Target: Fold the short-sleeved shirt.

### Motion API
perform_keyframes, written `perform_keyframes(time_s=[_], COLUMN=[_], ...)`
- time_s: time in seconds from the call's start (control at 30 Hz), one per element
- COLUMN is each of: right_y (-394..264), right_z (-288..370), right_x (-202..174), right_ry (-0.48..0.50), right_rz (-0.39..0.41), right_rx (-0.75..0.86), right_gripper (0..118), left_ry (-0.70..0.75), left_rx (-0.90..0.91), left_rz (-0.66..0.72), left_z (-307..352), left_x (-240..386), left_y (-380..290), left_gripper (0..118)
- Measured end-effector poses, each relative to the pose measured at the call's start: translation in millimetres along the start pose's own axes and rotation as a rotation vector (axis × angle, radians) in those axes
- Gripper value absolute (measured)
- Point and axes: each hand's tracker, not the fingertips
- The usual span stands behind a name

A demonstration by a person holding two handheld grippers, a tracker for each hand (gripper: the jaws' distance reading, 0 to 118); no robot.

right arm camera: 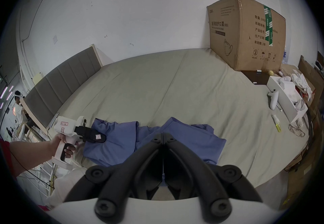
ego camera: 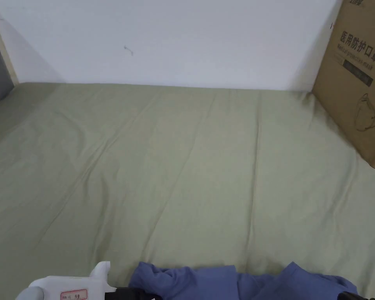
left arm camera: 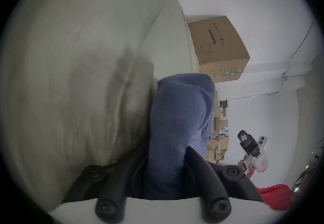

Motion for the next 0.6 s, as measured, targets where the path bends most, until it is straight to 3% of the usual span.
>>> perform_keyframes(time_s=[0.1,0.2,0.27,0.3,0.33,0.4,0.47,0.6], right_y=[2.0,-0.3,-3.1,-5.1,-7.4,-11.6,-14.0,-11.4], right_z=[5.4,12.0,14.7,16.0,17.1,19.4,22.8,37.4], right_x=[1.8,5.3,7.2,7.9,8.5,10.9,13.7,23.9], right_ry=[0.005,0.015,0.024,0.027,0.029,0.036,0.050,0.106], right_rz=[-0.009,-0.016,-0.020,-0.021,-0.022,-0.026,-0.043,-0.103], right_rx=[0.010,0.035,0.038,0.038,0.040,0.042,0.059,0.134], right_gripper=[0,0,0,0,0,0,0,0], left_ry=[0.075,0.285,0.523,0.620,0.662,0.705,0.729,0.426], left_rx=[0.021,0.053,0.069,0.089,0.102,0.082,0.032,-0.019], left_rz=[-0.090,-0.141,-0.124,-0.049,-0.013,-0.222,-0.327,-0.163], left_z=[29.1,67.9,90.9,101.1,105.4,97.9,73.2,21.5], left_x=[21.4,28.4,43.7,61.0,68.7,97.4,133.5,158.4], left_y=[9.3,18.0,22.3,18.1,17.7,11.8,-1.5,6.6], left_gripper=[6,6,6,6,6,6,6,6])
